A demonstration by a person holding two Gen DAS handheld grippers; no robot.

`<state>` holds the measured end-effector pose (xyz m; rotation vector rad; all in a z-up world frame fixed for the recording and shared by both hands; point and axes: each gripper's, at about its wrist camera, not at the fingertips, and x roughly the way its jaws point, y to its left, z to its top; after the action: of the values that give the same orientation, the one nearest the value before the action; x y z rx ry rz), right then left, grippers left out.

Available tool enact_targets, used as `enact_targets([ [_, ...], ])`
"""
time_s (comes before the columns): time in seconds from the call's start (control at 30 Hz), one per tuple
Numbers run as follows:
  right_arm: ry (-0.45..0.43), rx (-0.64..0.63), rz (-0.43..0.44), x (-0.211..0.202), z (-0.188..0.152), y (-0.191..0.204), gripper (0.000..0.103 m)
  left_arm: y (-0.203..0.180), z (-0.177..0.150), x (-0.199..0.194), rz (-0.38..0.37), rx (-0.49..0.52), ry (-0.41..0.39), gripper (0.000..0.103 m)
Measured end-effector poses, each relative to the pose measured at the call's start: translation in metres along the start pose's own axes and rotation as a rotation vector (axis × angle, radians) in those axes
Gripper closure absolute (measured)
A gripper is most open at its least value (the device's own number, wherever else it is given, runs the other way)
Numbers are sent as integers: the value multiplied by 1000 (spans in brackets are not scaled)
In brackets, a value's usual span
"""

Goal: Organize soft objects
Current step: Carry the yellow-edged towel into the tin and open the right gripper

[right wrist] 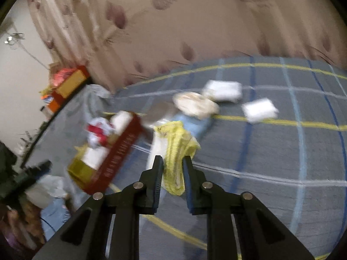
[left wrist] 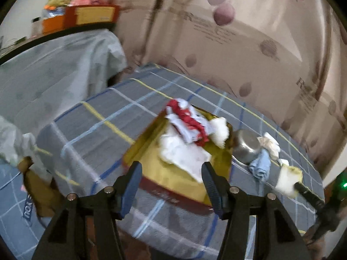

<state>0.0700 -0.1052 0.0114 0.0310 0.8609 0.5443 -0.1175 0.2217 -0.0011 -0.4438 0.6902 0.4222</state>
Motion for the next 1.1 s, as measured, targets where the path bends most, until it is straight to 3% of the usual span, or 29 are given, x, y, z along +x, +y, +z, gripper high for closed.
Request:
enact_targets([
  [0.27,32,-65,165,33,34,93,91,13,-14,-23,76,67,-99,45],
  [0.4,34,-118,153,45,47,120,91,13,-16,-23,38,79,-88,45],
  [0.5,128,-196,56,45,39,116,71,14,-17,-22,33,81,-76,45],
  [0.53,160,-206,-4,43,28,111,54,15,-18,-22,25,75,-75,45],
  [0.6,174,-193,2,35,10,107,42,17,-17,-22,-13,61,-69,45],
  [0.67,191,-212,2,31,-13,110,18,16,-17,-21,-27,55,-55,45],
  [0.77,232,-291,-38,43,-39,118,17,13,-18,-21,-39,57,-51,45],
  [0.87,279,-339,-9,58,-49,120,16,10,-21,-22,-35,74,-47,45],
  [0.97,277,-429,-48,71,-52,125,0,8,-22,-20,-44,80,-33,45],
  [1.1,366,-445,25,100,-54,116,3,5,-24,-12,-53,85,3,45],
])
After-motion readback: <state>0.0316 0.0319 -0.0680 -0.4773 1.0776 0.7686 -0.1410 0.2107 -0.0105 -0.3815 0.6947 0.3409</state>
